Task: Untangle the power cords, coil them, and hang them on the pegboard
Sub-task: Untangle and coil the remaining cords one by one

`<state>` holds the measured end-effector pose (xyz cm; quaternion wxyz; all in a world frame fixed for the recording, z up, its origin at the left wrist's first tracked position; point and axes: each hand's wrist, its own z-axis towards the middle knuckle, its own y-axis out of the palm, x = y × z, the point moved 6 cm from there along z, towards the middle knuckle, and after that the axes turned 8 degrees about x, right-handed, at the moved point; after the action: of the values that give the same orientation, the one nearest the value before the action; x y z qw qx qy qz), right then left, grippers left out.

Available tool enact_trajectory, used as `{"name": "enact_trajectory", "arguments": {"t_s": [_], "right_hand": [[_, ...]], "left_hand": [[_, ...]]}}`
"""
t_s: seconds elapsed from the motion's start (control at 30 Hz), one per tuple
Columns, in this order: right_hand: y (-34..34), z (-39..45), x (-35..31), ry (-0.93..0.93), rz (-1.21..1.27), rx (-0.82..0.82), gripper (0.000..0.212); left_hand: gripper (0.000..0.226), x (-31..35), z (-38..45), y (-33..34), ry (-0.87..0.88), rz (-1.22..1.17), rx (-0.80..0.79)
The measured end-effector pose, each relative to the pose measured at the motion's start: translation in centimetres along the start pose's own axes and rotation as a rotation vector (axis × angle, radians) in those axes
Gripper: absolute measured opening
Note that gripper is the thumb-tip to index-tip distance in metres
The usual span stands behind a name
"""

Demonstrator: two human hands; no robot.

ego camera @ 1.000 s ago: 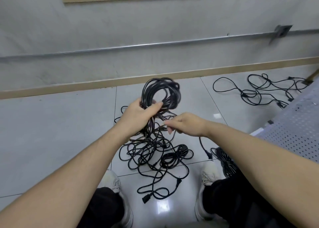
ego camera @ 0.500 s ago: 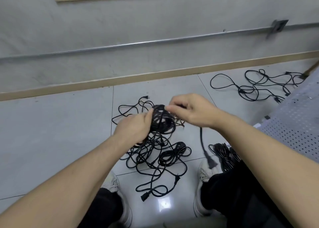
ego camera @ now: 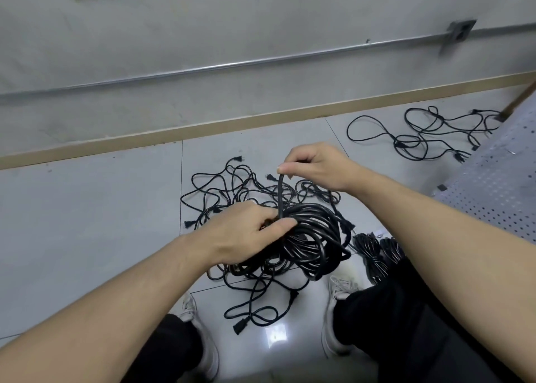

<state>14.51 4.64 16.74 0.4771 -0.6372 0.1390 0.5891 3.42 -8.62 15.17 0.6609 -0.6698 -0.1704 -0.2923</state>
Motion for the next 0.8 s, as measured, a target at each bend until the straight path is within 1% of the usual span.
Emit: {"name": "enact_trajectory", "arguments": {"t_s": [0.07, 0.1, 0.17, 0.2, 0.27, 0.33, 0.4, 0.43, 0.5, 0.57, 0.63, 0.7, 0.73, 0.8], "right_hand": [[0.5, 0.1, 0.7, 0.049, 0.02, -0.013, 0.04], [0.7, 0.0, 1.4, 0.086, 0.025, -0.024, 0.037], [1.1, -0.2, 2.8, 0.16, 0.076, -0.076, 0.022], [1.2, -0.3, 3.6, 0.182, 0.069, -0.108, 0.013], [1.3, -1.2, 4.3, 0.221, 0.018, -0.138, 0.006], [1.6, -1.9, 4.3, 0.274, 0.019, -0.153, 0.013], [2.8, -2.1, 3.9, 0.287, -0.072, -0.208, 0.014], [3.4, -2.1, 3.5, 0.265, -0.158, -0.247, 0.018], [4.6, -2.2, 2.7, 0.202, -0.27, -0.301, 0.04], [4.6, -2.4, 2.3, 0.16, -0.341, -0.31, 0.053], [4.0, -2.8, 1.5, 0.076, -0.398, -0.305, 0.048], [3.3, -3.1, 0.0, -0.078, -0.553, -0.292, 0.034], [3.2, -3.3, -0.8, -0.166, -0.623, -0.277, 0.031], [3.2, -4.0, -2.9, -0.363, -0.714, -0.218, 0.036]], "left_hand": [[0.06, -0.4, 0.2, -0.6, -0.044, -0.055, 0.049], [0.062, -0.6, 0.3, -1.0, -0.073, -0.12, 0.081], [0.059, -0.9, 0.4, -1.6, -0.107, -0.275, 0.144], [0.056, -0.9, 0.4, -2.0, -0.103, -0.319, 0.174], [0.043, -1.0, 0.3, -2.6, -0.104, -0.374, 0.229], [0.032, -1.5, 0.4, -3.3, -0.179, -0.395, 0.312], [0.024, -2.4, 0.3, -4.3, -0.255, -0.378, 0.408], [0.025, -2.9, 0.3, -4.8, -0.28, -0.375, 0.432], [0.036, -3.7, 0.2, -5.7, -0.307, -0.327, 0.444], [0.045, -4.8, 0.4, -6.5, -0.343, -0.183, 0.458], [0.041, -6.2, 0.4, -7.4, -0.424, -0.043, 0.481], [0.036, -7.6, 0.5, -8.0, -0.509, 0.062, 0.485], [0.037, -8.1, 0.4, -8.2, -0.545, 0.088, 0.474], [0.038, -8.4, 0.4, -7.8, -0.579, 0.125, 0.427]]}}
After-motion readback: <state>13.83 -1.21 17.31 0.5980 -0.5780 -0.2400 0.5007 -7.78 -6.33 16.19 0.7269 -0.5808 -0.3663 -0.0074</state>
